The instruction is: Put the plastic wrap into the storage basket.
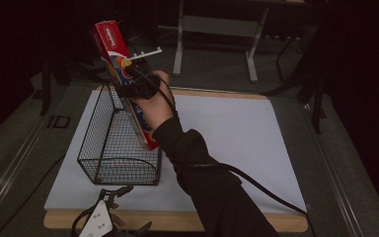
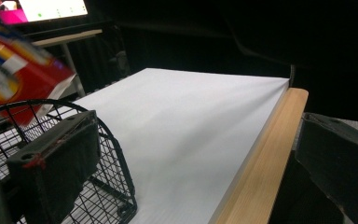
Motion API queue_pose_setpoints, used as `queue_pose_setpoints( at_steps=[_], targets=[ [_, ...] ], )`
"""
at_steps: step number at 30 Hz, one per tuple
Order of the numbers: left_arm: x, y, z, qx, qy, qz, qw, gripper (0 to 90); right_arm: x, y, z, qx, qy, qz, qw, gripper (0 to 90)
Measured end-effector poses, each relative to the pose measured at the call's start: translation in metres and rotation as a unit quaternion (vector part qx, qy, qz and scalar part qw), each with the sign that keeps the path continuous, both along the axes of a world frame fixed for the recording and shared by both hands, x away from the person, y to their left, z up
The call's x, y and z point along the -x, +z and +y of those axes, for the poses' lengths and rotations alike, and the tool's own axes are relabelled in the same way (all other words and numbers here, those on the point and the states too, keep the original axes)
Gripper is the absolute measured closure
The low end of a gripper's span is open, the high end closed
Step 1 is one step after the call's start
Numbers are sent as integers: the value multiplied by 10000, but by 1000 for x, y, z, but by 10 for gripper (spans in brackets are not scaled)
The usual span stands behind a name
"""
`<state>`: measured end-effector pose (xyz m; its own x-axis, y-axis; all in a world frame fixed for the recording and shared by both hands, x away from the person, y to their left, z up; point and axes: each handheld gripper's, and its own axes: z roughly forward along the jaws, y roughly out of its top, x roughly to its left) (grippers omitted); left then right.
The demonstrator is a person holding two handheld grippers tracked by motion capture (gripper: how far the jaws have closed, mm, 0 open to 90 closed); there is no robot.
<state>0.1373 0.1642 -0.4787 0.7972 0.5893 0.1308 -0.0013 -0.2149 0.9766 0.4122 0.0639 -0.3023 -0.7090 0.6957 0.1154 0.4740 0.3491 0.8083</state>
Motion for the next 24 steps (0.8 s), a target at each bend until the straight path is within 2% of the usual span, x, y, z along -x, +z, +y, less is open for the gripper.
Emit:
queue_pose_setpoints(
  at_steps=[5, 9, 10, 12, 17, 18, 19, 20, 22, 23, 24],
  targets=[
    [-1, 0, 1, 17, 1, 19, 10000, 5, 3, -19, 16, -15, 22, 42, 10000, 398],
    [0, 0, 1, 12, -4, 12, 10000, 6, 3, -30, 22, 17, -55, 52, 10000, 398],
    [0, 0, 1, 4, -13, 7, 10000, 6, 1, -37, 23, -35, -53, 203, 9998, 398],
    [0, 0, 1, 17, -35, 8, 10000, 6, -1, -44, 23, -133, 33, 275, 9995, 398],
    [0, 0, 1, 9, -38, 21, 10000, 5, 1, -57, 26, 89, -47, 181, 9998, 398],
    [0, 0, 0, 11, -49, 19, 10000, 6, -1, -65, 27, 103, -96, 254, 9996, 398],
    [0, 0, 0, 11, -49, 19, 10000, 6, -1, -65, 27, 103, -96, 254, 9996, 398],
    [0, 0, 0, 6, -49, 11, 10000, 6, -3, -71, 26, 55, -70, 381, 9992, 398],
    [0, 0, 1, 33, -93, 20, 9999, 5, -3, -74, 27, 86, -60, 395, 9992, 398],
    [0, 0, 1, 36, -91, 12, 10000, 5, -3, -80, 28, 235, -120, 338, 9991, 398],
    [0, 0, 1, 36, -91, 12, 10000, 5, -3, -80, 28, 235, -120, 338, 9991, 398]
  ],
)
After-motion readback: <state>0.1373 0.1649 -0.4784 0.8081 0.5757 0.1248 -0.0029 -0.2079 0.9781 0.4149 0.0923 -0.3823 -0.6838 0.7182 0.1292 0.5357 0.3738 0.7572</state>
